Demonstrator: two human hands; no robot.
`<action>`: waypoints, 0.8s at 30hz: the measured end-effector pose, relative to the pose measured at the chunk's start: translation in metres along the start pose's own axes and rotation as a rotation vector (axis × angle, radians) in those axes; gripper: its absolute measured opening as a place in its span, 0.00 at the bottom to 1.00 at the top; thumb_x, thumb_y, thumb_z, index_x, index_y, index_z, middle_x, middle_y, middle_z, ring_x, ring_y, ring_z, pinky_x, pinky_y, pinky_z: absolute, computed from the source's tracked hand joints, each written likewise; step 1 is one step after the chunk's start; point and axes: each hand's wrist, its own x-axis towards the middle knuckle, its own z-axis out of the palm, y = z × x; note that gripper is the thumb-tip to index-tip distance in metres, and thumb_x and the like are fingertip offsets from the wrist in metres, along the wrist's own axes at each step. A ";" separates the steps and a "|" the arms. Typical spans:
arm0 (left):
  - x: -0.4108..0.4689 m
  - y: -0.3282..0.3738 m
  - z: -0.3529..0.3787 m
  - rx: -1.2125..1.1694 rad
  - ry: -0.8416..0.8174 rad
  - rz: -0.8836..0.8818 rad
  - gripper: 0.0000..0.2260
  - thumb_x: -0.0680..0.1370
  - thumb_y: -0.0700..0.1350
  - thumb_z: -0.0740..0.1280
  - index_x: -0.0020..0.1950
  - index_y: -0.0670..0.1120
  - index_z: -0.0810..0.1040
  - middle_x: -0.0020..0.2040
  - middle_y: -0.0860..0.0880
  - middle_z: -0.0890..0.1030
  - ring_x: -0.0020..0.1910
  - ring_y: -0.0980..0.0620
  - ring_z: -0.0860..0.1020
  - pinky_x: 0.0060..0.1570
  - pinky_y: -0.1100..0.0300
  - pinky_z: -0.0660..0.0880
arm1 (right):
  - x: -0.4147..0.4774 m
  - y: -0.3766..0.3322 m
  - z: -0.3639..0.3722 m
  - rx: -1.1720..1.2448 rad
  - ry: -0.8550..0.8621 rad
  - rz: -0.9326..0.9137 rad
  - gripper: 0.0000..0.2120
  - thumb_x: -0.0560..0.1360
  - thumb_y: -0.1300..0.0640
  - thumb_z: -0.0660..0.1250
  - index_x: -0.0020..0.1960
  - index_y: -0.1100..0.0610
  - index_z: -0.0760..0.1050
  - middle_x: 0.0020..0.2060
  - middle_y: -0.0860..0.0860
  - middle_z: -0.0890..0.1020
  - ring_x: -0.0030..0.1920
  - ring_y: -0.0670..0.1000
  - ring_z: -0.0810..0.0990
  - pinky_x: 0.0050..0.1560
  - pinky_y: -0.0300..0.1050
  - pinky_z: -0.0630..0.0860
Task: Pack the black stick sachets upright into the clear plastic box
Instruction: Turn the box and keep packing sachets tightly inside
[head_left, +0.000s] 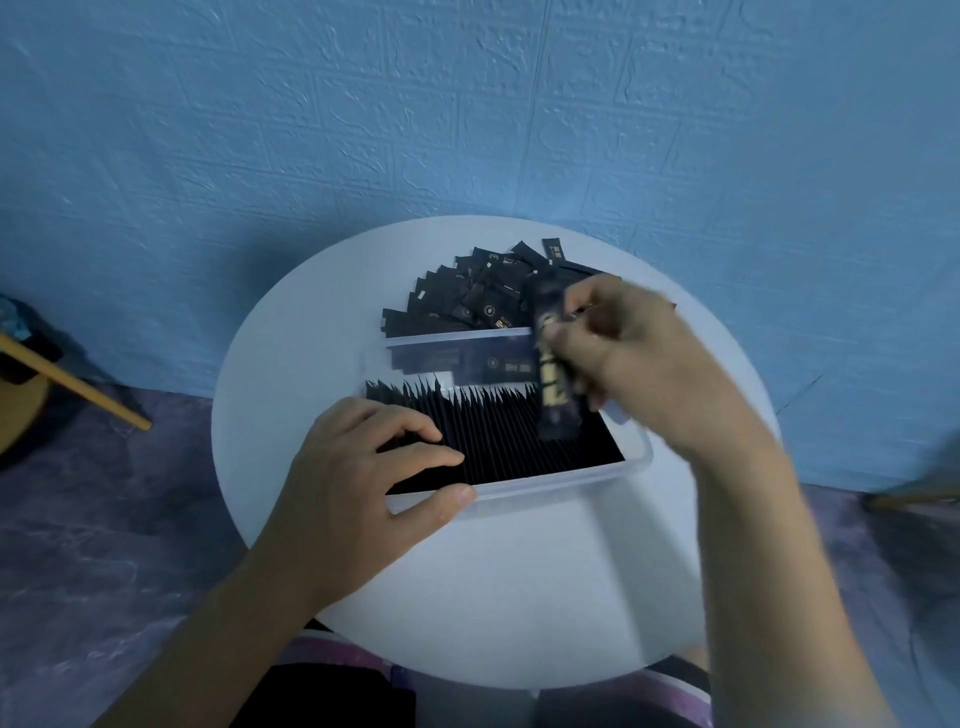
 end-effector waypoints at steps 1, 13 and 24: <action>0.000 0.000 0.000 -0.001 0.000 -0.001 0.22 0.80 0.66 0.59 0.51 0.54 0.87 0.51 0.57 0.81 0.51 0.53 0.76 0.55 0.48 0.74 | 0.001 0.003 0.016 -0.070 -0.054 0.020 0.06 0.78 0.59 0.69 0.47 0.54 0.72 0.31 0.50 0.78 0.26 0.46 0.76 0.26 0.41 0.74; 0.001 0.001 0.000 0.012 -0.001 -0.011 0.17 0.77 0.63 0.65 0.50 0.54 0.87 0.54 0.58 0.81 0.51 0.52 0.76 0.53 0.50 0.74 | 0.008 0.020 0.070 -0.318 -0.325 0.250 0.13 0.81 0.52 0.66 0.63 0.53 0.68 0.34 0.53 0.81 0.31 0.52 0.84 0.41 0.48 0.84; 0.002 0.000 -0.001 0.007 -0.012 0.027 0.21 0.81 0.66 0.59 0.58 0.56 0.86 0.55 0.59 0.82 0.52 0.52 0.76 0.54 0.50 0.74 | 0.011 0.024 0.068 -0.158 -0.381 0.313 0.07 0.82 0.56 0.65 0.58 0.55 0.70 0.35 0.57 0.83 0.35 0.58 0.86 0.43 0.54 0.85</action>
